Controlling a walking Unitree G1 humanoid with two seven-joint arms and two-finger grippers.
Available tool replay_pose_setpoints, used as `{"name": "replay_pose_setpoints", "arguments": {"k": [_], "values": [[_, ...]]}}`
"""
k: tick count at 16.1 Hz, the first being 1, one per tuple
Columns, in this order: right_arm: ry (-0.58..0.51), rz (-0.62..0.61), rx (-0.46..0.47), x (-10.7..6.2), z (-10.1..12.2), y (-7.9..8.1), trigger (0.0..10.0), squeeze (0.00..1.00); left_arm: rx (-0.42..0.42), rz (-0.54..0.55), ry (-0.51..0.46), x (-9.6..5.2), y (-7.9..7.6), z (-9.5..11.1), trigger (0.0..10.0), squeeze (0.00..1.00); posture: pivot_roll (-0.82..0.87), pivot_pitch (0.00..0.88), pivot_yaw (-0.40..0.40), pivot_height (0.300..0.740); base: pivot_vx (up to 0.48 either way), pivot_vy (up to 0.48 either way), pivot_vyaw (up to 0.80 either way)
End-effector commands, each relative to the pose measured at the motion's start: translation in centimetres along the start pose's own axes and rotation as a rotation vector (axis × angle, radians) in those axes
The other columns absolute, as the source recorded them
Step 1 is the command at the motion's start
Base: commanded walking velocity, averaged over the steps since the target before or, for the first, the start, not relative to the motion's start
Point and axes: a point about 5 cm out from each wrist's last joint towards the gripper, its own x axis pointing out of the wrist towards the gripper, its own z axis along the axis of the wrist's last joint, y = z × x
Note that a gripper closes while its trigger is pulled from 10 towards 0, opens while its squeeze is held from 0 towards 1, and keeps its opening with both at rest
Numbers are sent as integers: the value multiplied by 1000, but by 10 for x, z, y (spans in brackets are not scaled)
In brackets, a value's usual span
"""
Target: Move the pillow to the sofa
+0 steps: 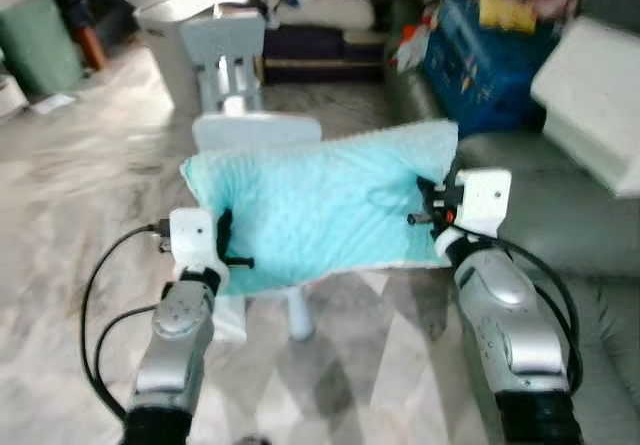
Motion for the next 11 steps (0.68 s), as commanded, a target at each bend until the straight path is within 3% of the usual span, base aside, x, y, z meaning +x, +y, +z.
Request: {"name": "replay_pose_setpoints", "arguments": {"k": [1, 9, 11], "values": [[-27, 0, 4, 0, 6, 0, 10000, 0, 13, -15, -13, 1, -2, 3, 10000, 0, -150, 0, 1, 740, -311, 0, 0], [-23, -1, -1, 1, 6, -1, 10000, 0, 8, -15, -13, 2, -4, 3, 10000, 0, -157, 0, -2, 740, -302, 0, 0], [-21, -2, -3, 0, 6, -1, 10000, 0, 6, -20, -15, 2, -4, 3, 10000, 0, -160, 0, -1, 740, 0, 0, 0]]}}
